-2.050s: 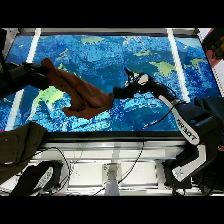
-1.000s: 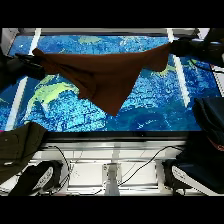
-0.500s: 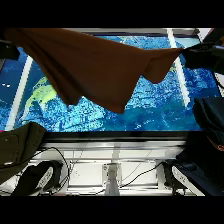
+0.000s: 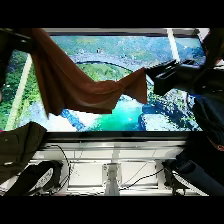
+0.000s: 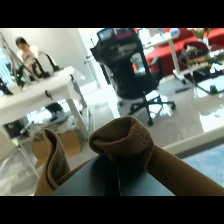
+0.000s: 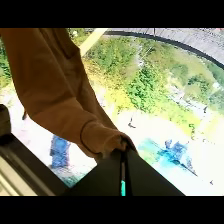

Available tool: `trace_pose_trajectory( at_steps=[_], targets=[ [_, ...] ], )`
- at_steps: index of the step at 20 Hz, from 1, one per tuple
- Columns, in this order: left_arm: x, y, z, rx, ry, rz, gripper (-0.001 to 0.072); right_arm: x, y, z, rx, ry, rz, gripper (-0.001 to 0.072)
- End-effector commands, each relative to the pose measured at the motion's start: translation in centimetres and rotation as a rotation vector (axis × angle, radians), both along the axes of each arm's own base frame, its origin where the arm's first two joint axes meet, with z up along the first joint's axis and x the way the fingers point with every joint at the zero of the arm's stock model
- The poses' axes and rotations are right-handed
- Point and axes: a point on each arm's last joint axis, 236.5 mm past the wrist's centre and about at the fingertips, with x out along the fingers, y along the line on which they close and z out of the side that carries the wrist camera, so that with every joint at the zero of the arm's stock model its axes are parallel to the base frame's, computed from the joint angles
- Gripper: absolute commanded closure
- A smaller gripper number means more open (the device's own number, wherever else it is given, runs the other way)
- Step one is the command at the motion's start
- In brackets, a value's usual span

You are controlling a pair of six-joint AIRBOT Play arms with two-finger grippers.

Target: Fold the clothes and pants, and hang the long-sleeved shirts on hangers.

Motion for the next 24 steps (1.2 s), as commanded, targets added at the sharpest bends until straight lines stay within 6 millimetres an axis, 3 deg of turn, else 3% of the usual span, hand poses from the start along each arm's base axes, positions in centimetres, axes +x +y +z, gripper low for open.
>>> trace_pose_trajectory(
  at_steps=[1,3,6,9,11,13,15,16,21,24],
  targets=[
    [5.1,-1.1,-3.0,0.0,-0.047,0.015,0.0682,2.3,-0.4,-3.0,-0.058,-0.012,-0.07,0.0695],
    [7.5,-3.1,-5.4,-0.004,-0.065,-0.001,0.0682,3.3,-1.6,-6.0,-0.126,0.034,-0.122,0.0696],
    [10.0,-7.7,-11.3,0.012,0.017,-0.069,0.0682,4.1,-4.3,-10.5,-0.218,0.102,-0.213,0.0696],
    [10.9,-11.7,-14.3,-0.101,0.038,-0.108,0.0681,6.3,-10.2,-13.0,-0.272,0.121,-0.417,0.0696],
    [10.8,-13.9,-14.6,-0.153,0.028,-0.128,0.0681,8.9,-13.4,-11.0,-0.159,0.051,-0.554,0.0696],
    [10.4,-15.4,-14.4,-0.162,0.005,-0.149,0.0681,11.5,-15.9,-7.6,-0.035,-0.08,-0.641,0.0696],
    [10.2,-16.4,-14.8,-0.16,0.012,-0.165,0.068,12.7,-18.3,-5.6,0.022,-0.158,-0.701,0.0695],
    [10.2,-16.7,-15.1,-0.159,0.018,-0.17,0.068,12.8,-19.6,-5.7,0.019,-0.157,-0.731,0.0695],
    [10.1,-19.4,-18.6,-0.384,0.147,-0.225,0.0679,12.9,-24.9,-12.6,-0.068,0.025,-0.858,0.0695],
    [9.8,-21.6,-22.3,-0.462,0.264,-0.255,0.0679,13.5,-25.5,-17.3,-0.099,0.126,-0.871,0.0695]
  ],
)
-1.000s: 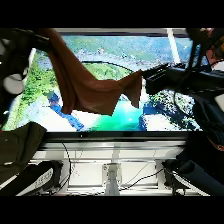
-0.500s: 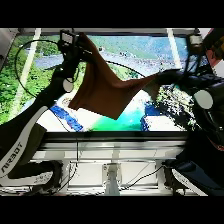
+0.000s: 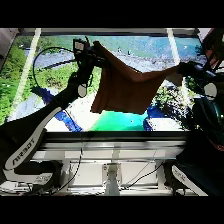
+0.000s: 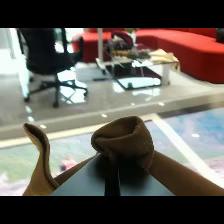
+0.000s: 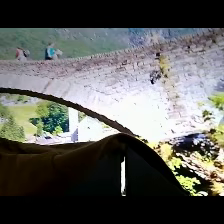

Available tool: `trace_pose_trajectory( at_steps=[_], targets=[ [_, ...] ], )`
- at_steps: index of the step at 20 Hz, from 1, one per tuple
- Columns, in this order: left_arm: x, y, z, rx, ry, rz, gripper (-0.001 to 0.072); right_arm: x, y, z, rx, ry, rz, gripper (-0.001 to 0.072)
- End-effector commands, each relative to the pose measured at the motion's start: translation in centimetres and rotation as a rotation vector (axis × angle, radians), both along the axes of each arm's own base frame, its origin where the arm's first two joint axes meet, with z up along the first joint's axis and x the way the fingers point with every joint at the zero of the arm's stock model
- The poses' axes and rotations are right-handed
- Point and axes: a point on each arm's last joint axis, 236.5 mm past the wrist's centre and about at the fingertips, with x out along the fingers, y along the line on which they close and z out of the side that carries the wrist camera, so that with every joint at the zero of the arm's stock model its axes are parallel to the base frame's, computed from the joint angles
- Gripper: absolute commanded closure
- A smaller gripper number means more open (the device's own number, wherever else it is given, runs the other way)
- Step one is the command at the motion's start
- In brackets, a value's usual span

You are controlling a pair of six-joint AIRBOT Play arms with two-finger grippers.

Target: Fold the clothes and pants, and hang the long-sleeved shirts on hangers.

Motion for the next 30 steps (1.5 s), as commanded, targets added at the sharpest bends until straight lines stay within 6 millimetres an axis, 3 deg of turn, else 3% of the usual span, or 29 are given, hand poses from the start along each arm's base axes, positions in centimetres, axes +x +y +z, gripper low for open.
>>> trace_pose_trajectory(
  at_steps=[1,3,6,11,12,13,14,15,19,21,23,26,28,30],
  targets=[
    [-0.2,-2.2,-4.3,-0.092,0.143,-0.045,0.068,0.6,-1.1,-4.8,0.023,0.101,-0.033,0.0695],
    [-0.1,-2.5,-6.2,-0.095,0.199,-0.053,0.0678,1.1,-0.9,-6.2,0.033,0.123,-0.031,0.0694],
    [0.2,-2.1,-6.9,-0.089,0.208,-0.043,0.0677,1.9,-1.0,-6.9,0.023,0.122,-0.024,0.0695],
    [1.4,0.2,-7.0,-0.093,0.207,-0.001,0.0669,3.4,-0.6,-5.6,0.022,0.037,-0.005,0.0694],
    [1.7,0.9,-6.9,-0.094,0.207,0.011,0.0639,3.6,-0.6,-5.3,0.021,0.019,-0.001,0.0694],
    [1.9,1.4,-7.1,-0.094,0.214,0.018,0.041,3.8,-0.6,-5.1,0.022,0.007,0.0,0.0694],
    [1.9,1.6,-7.3,-0.108,0.227,0.022,0.0116,3.8,-0.6,-5.0,0.022,0.004,0.001,0.0695],
    [2.0,1.9,-7.6,-0.139,0.26,0.027,0.0009,3.8,-0.6,-5.0,0.022,0.004,0.001,0.0694],
    [0.8,3.1,-7.7,-0.111,0.394,-0.001,0.0003,3.8,-0.6,-5.0,0.021,0.005,0.001,0.0694],
    [-0.8,4.5,-6.8,-0.094,0.489,-0.023,0.0004,3.8,-0.6,-5.0,0.02,0.005,0.001,0.0694],
    [-3.7,6.1,-7.4,-0.05,0.65,-0.06,0.0005,3.8,-0.6,-5.0,0.021,0.004,0.001,0.0694],
    [-10.3,7.8,-11.4,0.114,0.958,-0.153,0.0006,3.8,-0.6,-5.0,0.021,0.005,0.001,0.0694],
    [-14.5,7.7,-14.2,0.197,1.141,-0.232,0.0005,3.8,-0.6,-5.1,0.021,0.009,0.0,0.0694],
    [-16.8,6.6,-16.1,0.259,1.228,-0.299,0.0005,3.7,-0.6,-5.1,0.021,0.011,0.0,0.0694]
  ],
)
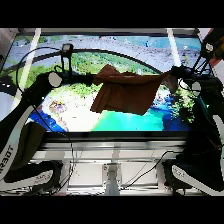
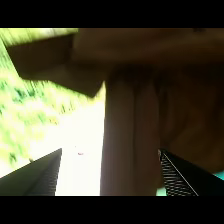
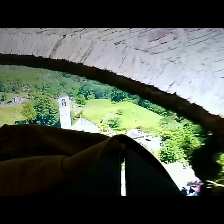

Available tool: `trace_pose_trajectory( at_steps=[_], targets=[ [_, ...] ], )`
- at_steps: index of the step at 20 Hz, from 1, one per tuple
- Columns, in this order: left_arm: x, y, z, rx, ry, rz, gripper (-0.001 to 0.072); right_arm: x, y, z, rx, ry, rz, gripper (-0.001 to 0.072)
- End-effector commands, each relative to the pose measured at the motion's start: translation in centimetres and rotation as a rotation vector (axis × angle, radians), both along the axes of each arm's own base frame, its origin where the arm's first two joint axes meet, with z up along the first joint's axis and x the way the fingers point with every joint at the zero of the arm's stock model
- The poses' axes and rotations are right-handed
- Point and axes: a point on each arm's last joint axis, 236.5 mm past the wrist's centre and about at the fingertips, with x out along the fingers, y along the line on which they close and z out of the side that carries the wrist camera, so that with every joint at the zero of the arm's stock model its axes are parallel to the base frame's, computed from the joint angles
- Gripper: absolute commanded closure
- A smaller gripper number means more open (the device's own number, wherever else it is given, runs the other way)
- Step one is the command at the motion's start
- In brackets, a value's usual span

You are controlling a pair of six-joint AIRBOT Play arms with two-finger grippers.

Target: Fold the clothes and pants, and hang the long-sleeved shirts on hangers.

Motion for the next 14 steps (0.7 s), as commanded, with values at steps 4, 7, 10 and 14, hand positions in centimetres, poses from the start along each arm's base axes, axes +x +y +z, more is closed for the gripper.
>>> trace_pose_trajectory(
  at_steps=[4,7,10,14],
  targets=[
    [-8.1,-2.1,-7.0,0.113,0.347,-0.227,0.0006,-0.1,0.0,-0.2,0.0,0.008,-0.002,0.0694],
    [-8.0,-1.6,-9.7,0.104,0.42,-0.208,0.0015,-0.2,-0.1,-0.3,0.001,0.014,-0.003,0.0694],
    [-6.9,-2.0,-9.3,-0.095,0.455,-0.166,0.0037,-0.3,-0.1,-0.4,0.0,0.02,-0.004,0.0694],
    [-7.4,-1.1,-8.1,-0.335,0.538,-0.107,0.007,-0.3,-0.1,-0.5,-0.001,0.022,-0.004,0.0694]
  ],
)
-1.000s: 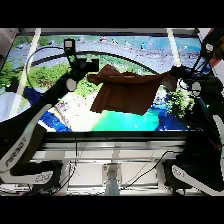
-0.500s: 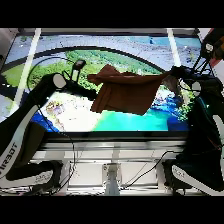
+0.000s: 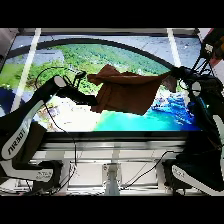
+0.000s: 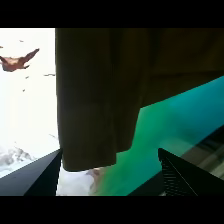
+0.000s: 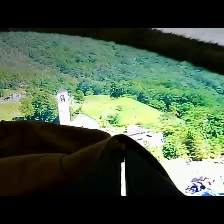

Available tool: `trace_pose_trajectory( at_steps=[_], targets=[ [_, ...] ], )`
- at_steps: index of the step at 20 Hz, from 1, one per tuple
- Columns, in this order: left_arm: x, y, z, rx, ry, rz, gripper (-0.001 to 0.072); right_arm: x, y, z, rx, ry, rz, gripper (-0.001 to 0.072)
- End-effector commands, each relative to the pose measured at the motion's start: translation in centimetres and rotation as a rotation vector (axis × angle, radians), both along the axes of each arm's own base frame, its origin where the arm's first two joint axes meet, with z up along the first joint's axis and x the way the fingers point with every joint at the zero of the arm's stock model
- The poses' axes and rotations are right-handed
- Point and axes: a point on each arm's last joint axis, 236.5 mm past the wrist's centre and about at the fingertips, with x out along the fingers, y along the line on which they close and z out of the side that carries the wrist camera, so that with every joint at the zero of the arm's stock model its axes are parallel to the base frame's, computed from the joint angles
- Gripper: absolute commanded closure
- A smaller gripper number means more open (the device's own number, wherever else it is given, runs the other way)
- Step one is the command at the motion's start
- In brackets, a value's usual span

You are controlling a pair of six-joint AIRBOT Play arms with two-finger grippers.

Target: Fold the clothes and pants, and hang the long-sleeved shirts on hangers.

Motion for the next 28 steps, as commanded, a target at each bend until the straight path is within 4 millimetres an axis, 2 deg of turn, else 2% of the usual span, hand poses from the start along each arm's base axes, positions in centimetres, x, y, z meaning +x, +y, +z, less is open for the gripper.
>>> trace_pose_trajectory(
  at_steps=[1,5,10,12,18,19,23,25,28],
  targets=[
    [-0.9,0.7,0.2,-0.158,0.099,0.079,0.007,0.0,0.0,-0.1,0.0,0.003,-0.001,0.0694],
    [-2.3,1.4,-1.6,-0.169,0.111,0.074,0.007,0.0,0.0,-0.1,0.0,0.004,-0.001,0.0694],
    [0.0,1.5,-2.5,-0.123,0.01,0.115,0.007,-0.1,0.0,-0.2,0.001,0.011,-0.002,0.0694],
    [0.6,0.9,-2.5,-0.124,-0.012,0.128,0.0071,-0.2,-0.1,-0.3,0.001,0.013,-0.003,0.0694],
    [-1.2,-1.4,-5.5,-0.104,0.056,0.071,0.0071,-0.2,0.0,-0.3,0.002,0.015,-0.003,0.0694],
    [-1.3,-1.6,-5.8,-0.104,0.063,0.072,0.0093,-0.2,-0.1,-0.3,0.002,0.017,-0.004,0.0694],
    [-0.9,-1.2,-5.4,-0.107,0.05,0.081,0.0657,-0.6,-0.1,-0.8,0.002,0.04,-0.008,0.0694],
    [0.2,-0.6,-4.1,-0.114,0.014,0.1,0.068,-1.4,-0.3,-1.7,-0.012,0.093,-0.007,0.0694],
    [3.9,2.0,0.6,-0.136,-0.118,0.167,0.068,-4.7,-0.8,-4.6,-0.058,0.289,0.005,0.0695]
  ],
)
